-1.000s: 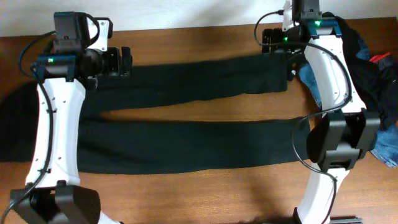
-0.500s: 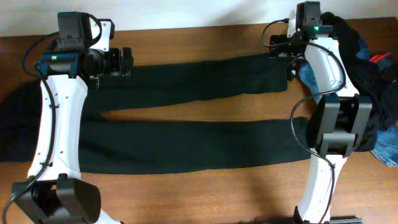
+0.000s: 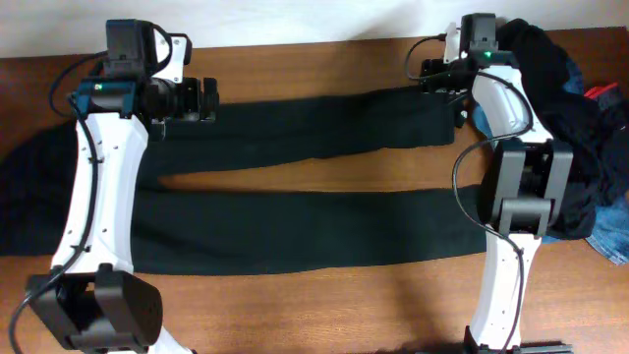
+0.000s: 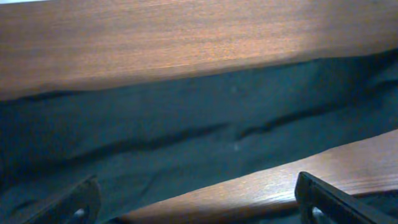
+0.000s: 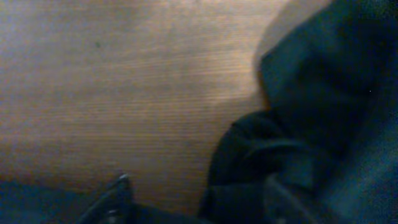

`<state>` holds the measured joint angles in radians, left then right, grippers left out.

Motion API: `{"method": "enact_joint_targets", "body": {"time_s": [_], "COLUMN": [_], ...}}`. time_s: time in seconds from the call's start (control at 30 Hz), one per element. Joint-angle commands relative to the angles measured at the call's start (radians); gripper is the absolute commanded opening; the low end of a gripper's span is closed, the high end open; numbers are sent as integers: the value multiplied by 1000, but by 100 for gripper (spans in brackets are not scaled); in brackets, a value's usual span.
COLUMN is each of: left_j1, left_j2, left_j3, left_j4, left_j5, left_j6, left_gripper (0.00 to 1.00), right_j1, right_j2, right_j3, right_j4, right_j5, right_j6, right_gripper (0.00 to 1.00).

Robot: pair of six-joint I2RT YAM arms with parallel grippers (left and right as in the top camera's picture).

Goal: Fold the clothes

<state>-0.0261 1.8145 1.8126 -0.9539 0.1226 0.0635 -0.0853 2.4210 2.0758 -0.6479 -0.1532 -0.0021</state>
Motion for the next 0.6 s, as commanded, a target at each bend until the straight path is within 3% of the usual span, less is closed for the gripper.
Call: {"method": "enact_joint_targets", "body": {"time_s": [0.0, 0.03, 0.1, 0.17, 0.23, 0.57], "left_j1": [-7, -7, -7, -7, -7, -7], "left_j2": [6, 6, 6, 6, 6, 6], "left_j3": [10, 10, 10, 10, 10, 10], "left_j4": [3, 3, 3, 3, 3, 3], "left_j5": [0, 0, 0, 0, 0, 0], "left_j6": [6, 6, 6, 6, 6, 6], "left_gripper": [99, 99, 99, 99, 99, 99], "right_j1": [1, 0, -2, -7, -12, -46], "right_j2": [21, 21, 20, 20, 20, 20], "right_j3": [9, 10, 14, 29, 48, 248], "right_j4": [17, 18, 21, 13, -3, -159], "right_j5": [-39, -38, -38, -39, -38, -36], "right_j6": [-1, -2, -2, -1, 2, 2], "right_gripper": [47, 33, 15, 8, 4, 4]}}
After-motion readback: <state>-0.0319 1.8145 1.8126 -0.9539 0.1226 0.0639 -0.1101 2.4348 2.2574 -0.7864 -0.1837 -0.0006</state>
